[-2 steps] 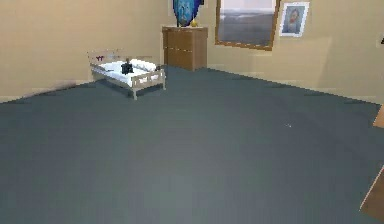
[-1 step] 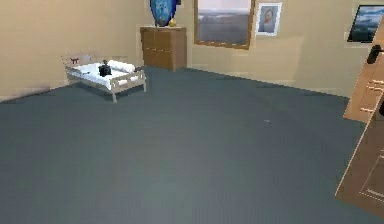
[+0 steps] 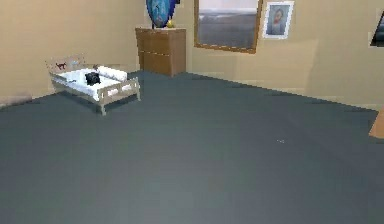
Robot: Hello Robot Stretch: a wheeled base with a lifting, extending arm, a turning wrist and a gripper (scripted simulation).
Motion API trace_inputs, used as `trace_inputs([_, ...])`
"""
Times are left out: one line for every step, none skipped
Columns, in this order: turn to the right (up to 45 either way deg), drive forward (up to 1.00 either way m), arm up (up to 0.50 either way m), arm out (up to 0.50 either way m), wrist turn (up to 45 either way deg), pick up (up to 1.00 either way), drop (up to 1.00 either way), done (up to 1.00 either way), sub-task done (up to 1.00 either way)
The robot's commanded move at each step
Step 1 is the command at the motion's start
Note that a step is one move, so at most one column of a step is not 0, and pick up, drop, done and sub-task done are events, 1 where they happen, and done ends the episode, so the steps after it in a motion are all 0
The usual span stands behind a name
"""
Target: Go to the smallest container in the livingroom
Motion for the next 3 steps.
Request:
trace_inputs([-45.0, 0.00, 0.00, 0.00, 0.0, 0.00, 0.00, 0.00, 0.00])
trace_inputs([-42.0, 0.00, 0.00, 0.00, 0.0, 0.00, 0.00, 0.00, 0.00])
trace_inputs([0.0, 1.00, 0.00, 0.00, 0.0, 0.00, 0.00, 0.00, 0.00])
